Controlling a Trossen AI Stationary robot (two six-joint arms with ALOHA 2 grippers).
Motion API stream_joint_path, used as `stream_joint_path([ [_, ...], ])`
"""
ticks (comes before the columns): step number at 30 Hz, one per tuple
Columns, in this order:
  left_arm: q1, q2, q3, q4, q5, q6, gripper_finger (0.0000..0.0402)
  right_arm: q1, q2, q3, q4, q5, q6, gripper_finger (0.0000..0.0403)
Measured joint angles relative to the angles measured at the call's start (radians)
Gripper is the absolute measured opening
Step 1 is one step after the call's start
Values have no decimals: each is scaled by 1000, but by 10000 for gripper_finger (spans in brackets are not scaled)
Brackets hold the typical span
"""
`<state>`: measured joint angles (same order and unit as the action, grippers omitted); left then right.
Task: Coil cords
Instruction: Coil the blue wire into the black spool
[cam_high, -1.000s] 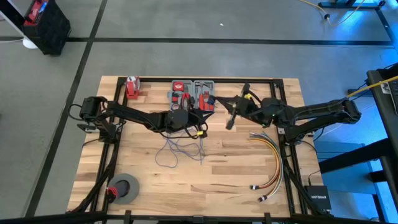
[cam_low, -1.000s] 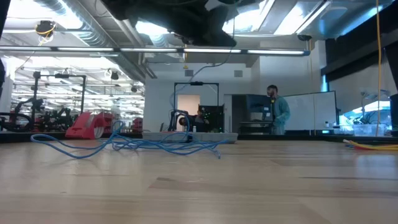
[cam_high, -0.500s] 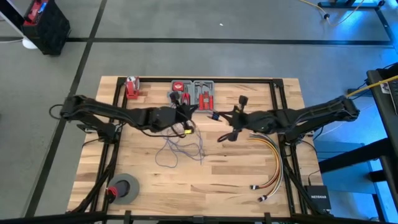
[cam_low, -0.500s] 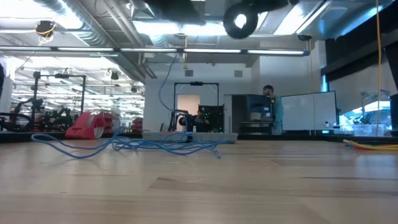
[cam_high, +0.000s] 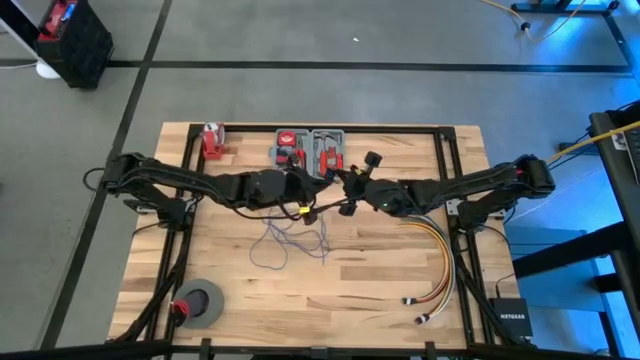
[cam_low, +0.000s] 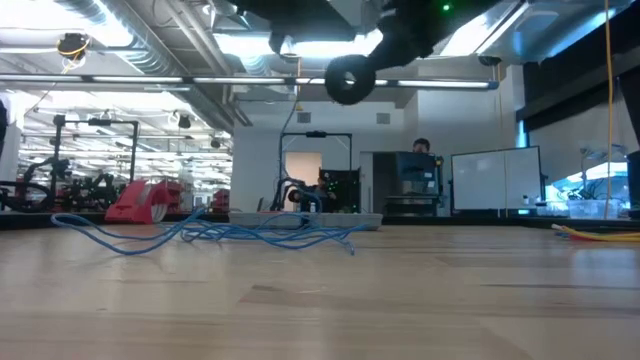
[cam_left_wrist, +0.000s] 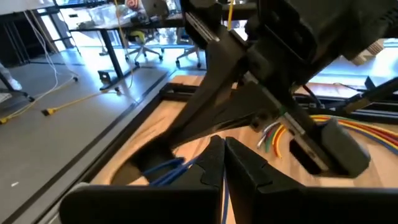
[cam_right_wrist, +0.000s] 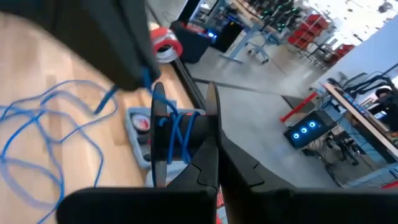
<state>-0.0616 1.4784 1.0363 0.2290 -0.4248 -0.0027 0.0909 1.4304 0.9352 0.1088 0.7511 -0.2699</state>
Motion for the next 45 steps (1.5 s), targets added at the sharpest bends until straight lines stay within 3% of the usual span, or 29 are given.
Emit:
stream_joint_path([
  [8,0,71,2,76,-1,-15,4,-5,2,-3,161,14,-48,5],
  [15,5,99,7,114,-40,8,4,-5,-78,-4,230,-75,-54,5],
  [29,15,101,6,110,-37,39,4,-6,-214,-1,252,-193,-26,5],
  [45,15,126,4,84,-42,82,4,-5,-220,155,173,-247,-76,5],
])
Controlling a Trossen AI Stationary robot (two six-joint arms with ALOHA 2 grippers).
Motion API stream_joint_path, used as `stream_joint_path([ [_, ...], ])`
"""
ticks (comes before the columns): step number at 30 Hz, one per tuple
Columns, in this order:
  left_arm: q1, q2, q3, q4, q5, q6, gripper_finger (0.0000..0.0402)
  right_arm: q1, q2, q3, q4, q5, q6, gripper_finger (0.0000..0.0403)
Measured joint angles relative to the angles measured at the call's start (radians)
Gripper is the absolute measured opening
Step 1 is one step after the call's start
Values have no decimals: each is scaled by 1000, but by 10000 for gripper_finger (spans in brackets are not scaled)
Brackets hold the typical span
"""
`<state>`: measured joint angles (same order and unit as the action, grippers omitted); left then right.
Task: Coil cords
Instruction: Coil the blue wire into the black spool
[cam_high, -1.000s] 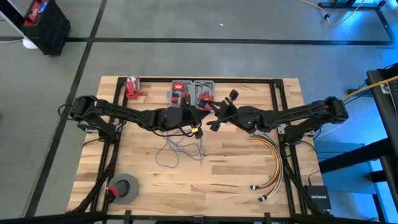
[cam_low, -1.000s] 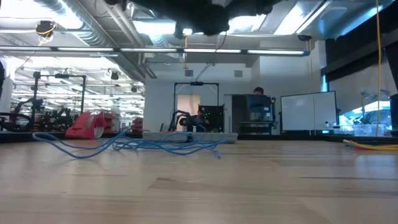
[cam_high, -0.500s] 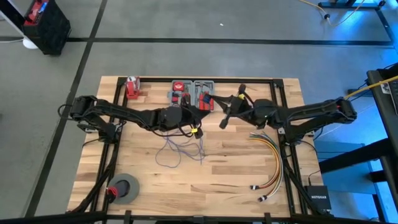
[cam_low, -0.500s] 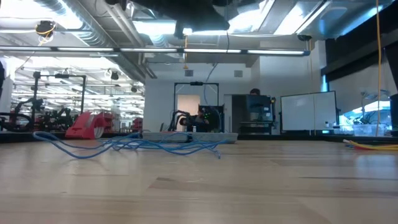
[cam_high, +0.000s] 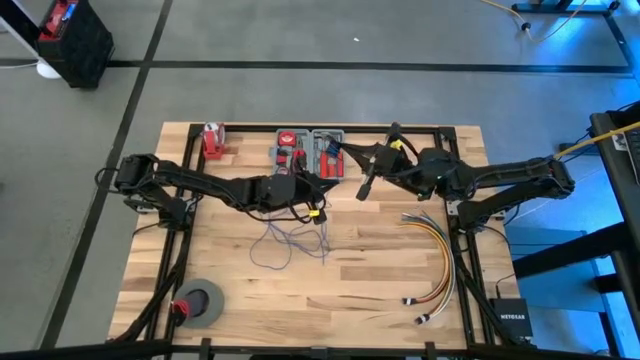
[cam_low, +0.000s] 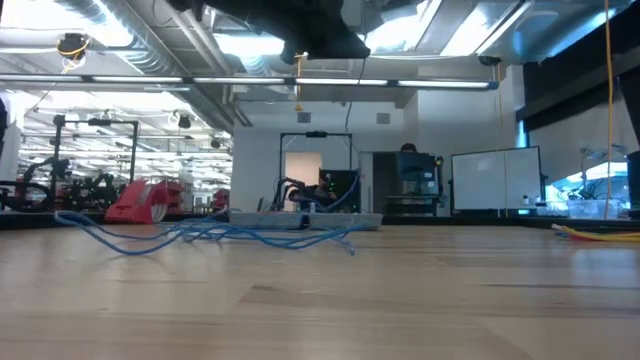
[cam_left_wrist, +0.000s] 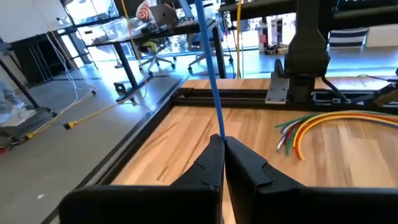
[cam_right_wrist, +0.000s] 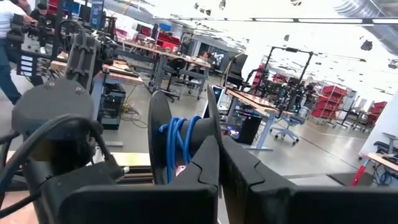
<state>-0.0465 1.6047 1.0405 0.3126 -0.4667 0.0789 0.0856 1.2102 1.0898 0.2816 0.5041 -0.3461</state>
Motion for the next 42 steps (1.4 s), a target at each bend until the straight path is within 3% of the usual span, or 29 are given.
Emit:
stream_joint_path([
  [7,3,-5,0,-96,-42,3,2,36,-13,54,-129,3,-1,5],
  [11,1,-49,-3,-223,-222,41,2,75,-27,63,-243,28,0,5],
  [13,4,-95,-5,-255,-287,70,2,93,-35,67,-296,40,4,5],
  [19,6,-269,-7,-269,-303,112,2,112,-19,69,-480,54,35,5],
  [22,5,-345,-5,-261,-266,109,2,110,8,67,-556,78,43,5],
  [29,3,-407,-4,-251,-31,-2,2,74,114,66,-583,176,53,5],
  [34,-17,-341,-4,-217,64,-45,4,18,199,64,-531,270,54,5],
  [42,-26,-179,-3,-91,69,-51,4,-8,247,64,-341,240,51,5],
])
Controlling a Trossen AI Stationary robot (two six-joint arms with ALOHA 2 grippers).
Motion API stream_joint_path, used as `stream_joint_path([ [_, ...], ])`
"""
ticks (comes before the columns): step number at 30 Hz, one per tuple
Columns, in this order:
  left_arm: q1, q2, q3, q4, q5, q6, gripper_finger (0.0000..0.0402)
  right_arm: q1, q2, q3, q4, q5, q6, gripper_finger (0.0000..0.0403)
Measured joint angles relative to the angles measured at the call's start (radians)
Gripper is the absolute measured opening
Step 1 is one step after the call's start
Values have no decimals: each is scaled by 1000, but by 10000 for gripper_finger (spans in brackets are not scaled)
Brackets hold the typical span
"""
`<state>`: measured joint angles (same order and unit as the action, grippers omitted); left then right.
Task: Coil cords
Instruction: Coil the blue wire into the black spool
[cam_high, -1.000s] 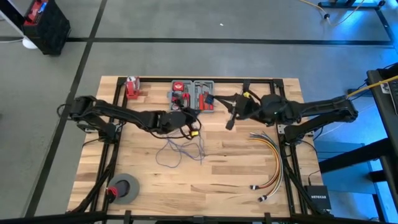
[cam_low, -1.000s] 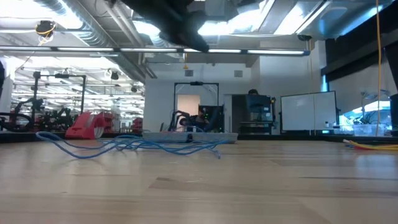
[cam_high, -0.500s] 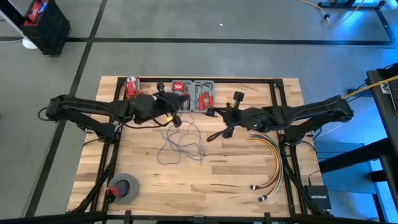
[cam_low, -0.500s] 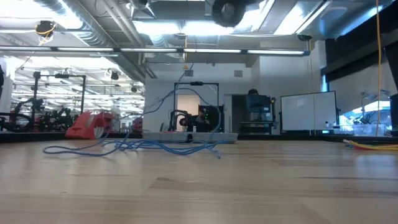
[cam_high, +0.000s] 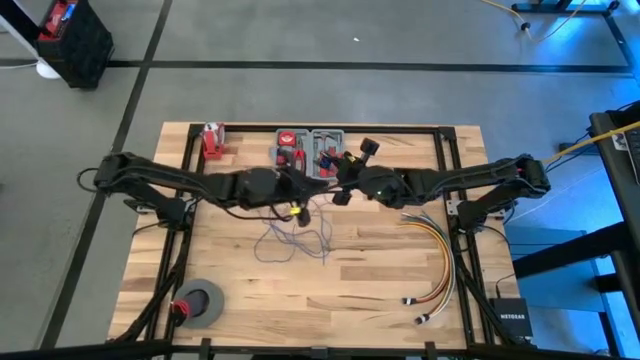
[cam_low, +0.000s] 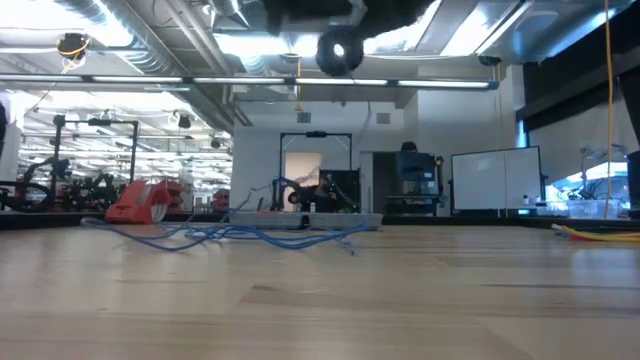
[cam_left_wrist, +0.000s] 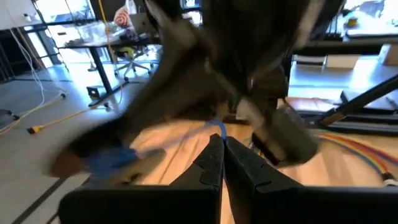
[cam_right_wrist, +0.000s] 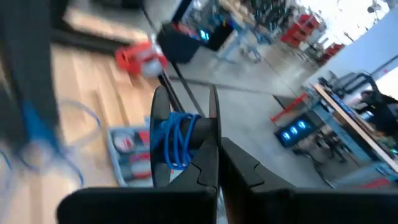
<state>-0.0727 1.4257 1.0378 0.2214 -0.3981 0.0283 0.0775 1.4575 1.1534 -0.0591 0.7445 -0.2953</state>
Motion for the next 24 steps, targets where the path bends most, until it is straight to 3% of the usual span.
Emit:
stream_joint_path([
  [6,1,109,0,115,0,8,2,2,-56,0,80,-94,1,5],
  [15,17,135,6,156,-44,47,2,2,-171,-3,103,-215,28,5],
  [24,29,175,6,157,-39,54,2,1,-242,-5,152,-240,25,5],
])
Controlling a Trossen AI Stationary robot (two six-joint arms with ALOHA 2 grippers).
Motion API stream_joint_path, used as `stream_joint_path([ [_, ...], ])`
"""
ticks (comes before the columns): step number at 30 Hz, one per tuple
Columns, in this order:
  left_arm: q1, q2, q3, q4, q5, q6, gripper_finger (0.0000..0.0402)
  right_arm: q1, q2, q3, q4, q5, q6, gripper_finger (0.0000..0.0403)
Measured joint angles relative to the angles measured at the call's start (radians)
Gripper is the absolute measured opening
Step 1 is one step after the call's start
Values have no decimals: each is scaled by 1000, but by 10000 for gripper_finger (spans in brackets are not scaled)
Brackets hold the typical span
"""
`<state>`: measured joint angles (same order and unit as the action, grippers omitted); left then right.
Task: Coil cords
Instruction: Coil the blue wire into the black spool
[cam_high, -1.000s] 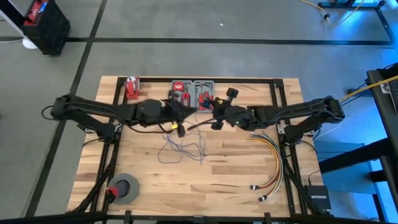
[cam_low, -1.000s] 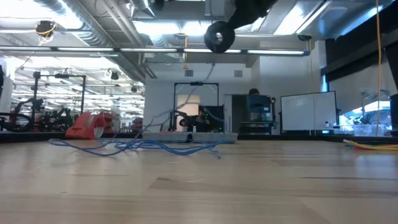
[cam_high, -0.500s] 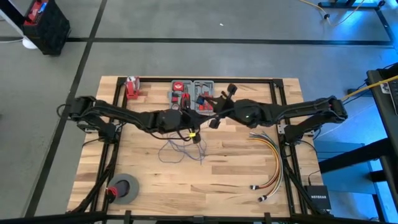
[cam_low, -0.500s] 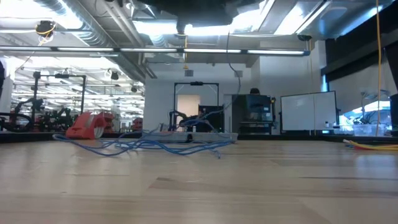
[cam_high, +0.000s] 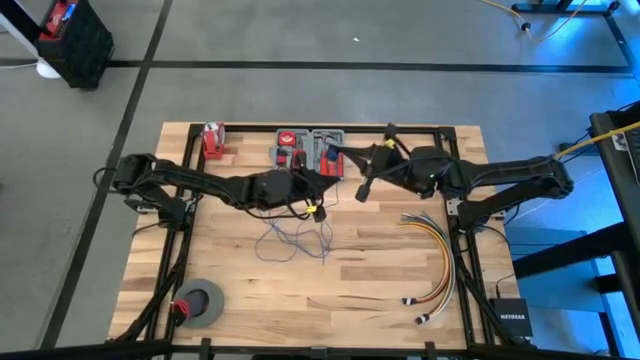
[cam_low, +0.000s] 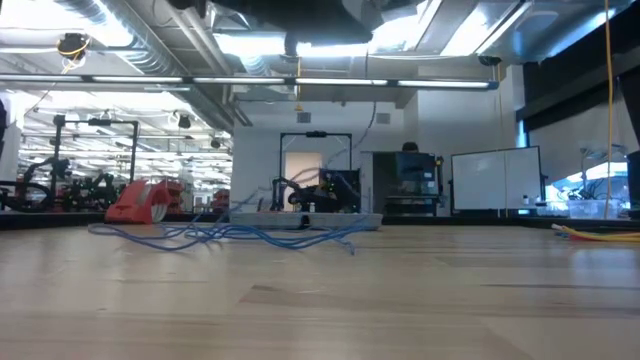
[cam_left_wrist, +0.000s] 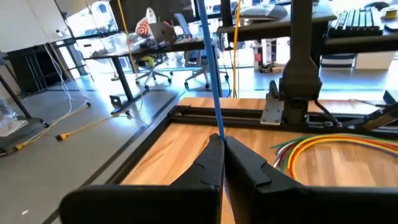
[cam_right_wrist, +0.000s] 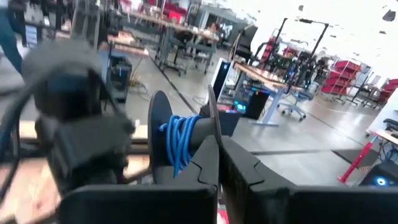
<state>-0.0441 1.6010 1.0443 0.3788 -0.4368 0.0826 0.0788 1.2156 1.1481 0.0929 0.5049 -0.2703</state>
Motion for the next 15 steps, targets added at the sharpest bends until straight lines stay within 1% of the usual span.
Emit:
stream_joint_path([
  [6,17,30,-3,-15,2,-5,4,0,-30,36,5,-11,-15,5],
  [11,26,40,-4,-26,2,2,2,0,-30,47,-4,-27,-16,5],
  [15,26,41,-5,-35,2,9,1,0,-31,49,-54,-24,-16,5],
])
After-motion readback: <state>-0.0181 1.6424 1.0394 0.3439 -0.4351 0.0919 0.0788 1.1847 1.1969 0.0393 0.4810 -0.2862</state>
